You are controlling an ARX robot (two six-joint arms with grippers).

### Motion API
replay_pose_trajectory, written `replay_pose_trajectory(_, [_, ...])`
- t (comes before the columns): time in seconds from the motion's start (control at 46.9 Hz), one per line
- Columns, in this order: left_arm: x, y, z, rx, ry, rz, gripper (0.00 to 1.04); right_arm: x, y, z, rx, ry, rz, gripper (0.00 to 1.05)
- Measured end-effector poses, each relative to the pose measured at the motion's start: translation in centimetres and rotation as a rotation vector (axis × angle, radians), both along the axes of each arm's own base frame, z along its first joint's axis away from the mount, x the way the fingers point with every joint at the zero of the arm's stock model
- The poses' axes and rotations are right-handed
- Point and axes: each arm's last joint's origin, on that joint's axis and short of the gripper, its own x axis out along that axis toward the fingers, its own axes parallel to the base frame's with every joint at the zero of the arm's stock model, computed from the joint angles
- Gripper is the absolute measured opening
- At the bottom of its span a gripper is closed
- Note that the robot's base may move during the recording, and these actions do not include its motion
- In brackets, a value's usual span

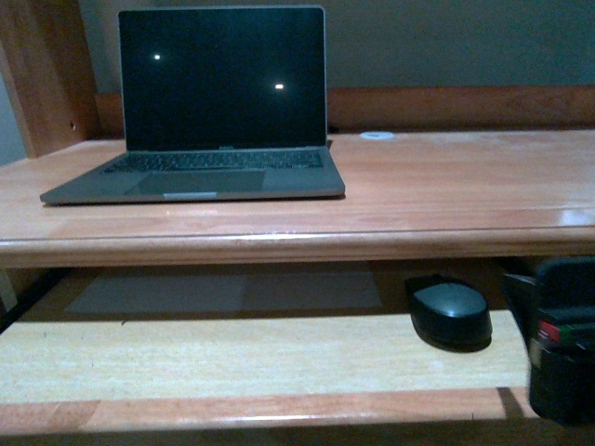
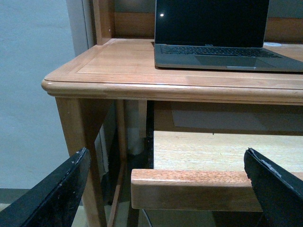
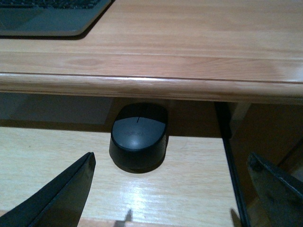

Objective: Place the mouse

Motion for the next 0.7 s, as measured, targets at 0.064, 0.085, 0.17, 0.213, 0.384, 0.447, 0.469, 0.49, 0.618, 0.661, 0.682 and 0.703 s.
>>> replay_pose_trajectory(0.064, [0.0, 0.0, 0.0, 0.0, 0.0, 0.0, 0.98, 1.5, 0.7, -0.1, 0.01, 0.021, 0.009, 0.98])
replay_pose_trajectory(0.085, [0.0, 0.0, 0.0, 0.0, 0.001, 0.0, 0.98, 1.7, 0.8, -0.2, 0.012, 0.026, 0.011, 0.98])
replay_pose_trajectory(0.17, [0.0, 0.0, 0.0, 0.0, 0.001, 0.0, 0.98, 2.6, 1.2, -0.3, 0.021, 0.051, 0.008, 0.98])
replay_pose_trajectory(0.213, [0.0, 0.0, 0.0, 0.0, 0.0, 0.0, 0.98, 3.2, 1.4, -0.4, 0.027, 0.069, 0.01, 0.98])
replay_pose_trajectory(0.384, [0.0, 0.0, 0.0, 0.0, 0.0, 0.0, 0.98, 5.4, 2.3, -0.6, 0.044, 0.117, -0.005, 0.98])
replay_pose_trajectory(0.447, [0.0, 0.0, 0.0, 0.0, 0.0, 0.0, 0.98, 5.9, 2.4, -0.9, 0.05, 0.13, -0.01, 0.98])
replay_pose_trajectory(0.469, [0.0, 0.0, 0.0, 0.0, 0.0, 0.0, 0.98, 6.1, 2.5, -1.0, 0.051, 0.139, -0.01, 0.98])
replay_pose_trajectory(0.49, [0.0, 0.0, 0.0, 0.0, 0.0, 0.0, 0.98, 6.2, 2.6, -1.0, 0.053, 0.143, -0.009, 0.98])
replay_pose_trajectory(0.618, [0.0, 0.0, 0.0, 0.0, 0.0, 0.0, 0.98, 7.2, 3.0, -2.1, 0.051, 0.187, -0.009, 0.98])
replay_pose_trajectory(0.661, [0.0, 0.0, 0.0, 0.0, 0.0, 0.0, 0.98, 7.4, 3.1, -2.3, 0.047, 0.192, -0.012, 0.98])
replay_pose_trajectory(0.682, [0.0, 0.0, 0.0, 0.0, 0.0, 0.0, 0.98, 7.6, 3.2, -2.5, 0.045, 0.197, -0.013, 0.98])
replay_pose_trajectory(0.703, [0.0, 0.0, 0.0, 0.0, 0.0, 0.0, 0.98, 7.6, 3.2, -2.5, 0.045, 0.199, -0.012, 0.98])
